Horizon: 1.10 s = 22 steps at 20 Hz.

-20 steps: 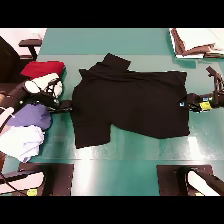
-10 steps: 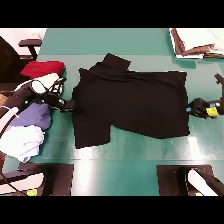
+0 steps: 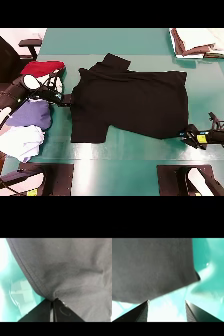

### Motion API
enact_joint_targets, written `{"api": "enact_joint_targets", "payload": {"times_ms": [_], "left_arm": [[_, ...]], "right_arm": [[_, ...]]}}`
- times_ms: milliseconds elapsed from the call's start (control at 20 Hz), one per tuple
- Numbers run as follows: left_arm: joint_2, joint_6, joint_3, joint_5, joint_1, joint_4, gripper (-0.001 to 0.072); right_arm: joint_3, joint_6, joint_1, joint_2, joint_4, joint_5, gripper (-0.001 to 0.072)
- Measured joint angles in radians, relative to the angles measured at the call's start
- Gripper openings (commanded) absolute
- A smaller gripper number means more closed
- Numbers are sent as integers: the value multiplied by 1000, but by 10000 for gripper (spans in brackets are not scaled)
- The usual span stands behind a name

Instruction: Fold the shirts.

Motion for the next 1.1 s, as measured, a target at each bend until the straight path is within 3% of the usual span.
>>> {"api": "enact_joint_targets", "payload": {"times_ms": [50, 150, 250, 550, 850, 1100], "left_arm": [[1, 0, 0, -1, 0, 0, 24], [2, 0, 1, -2, 0, 0, 24], [6, 0, 2, -5, 0, 0, 24], [163, -7, 122, -12, 1, 4, 23], [416, -10, 562, -8, 2, 4, 22], [492, -25, 937, -14, 2, 4, 22]], "right_arm": [[-13, 11, 26, 2, 20, -32, 496], [-30, 22, 78, 2, 39, -116, 111], [-34, 31, 129, 3, 35, -184, 16], [215, 14, 234, 77, 38, -197, 16], [834, 2, 256, 126, 22, -25, 15], [1387, 21, 260, 53, -66, 198, 14]]}}
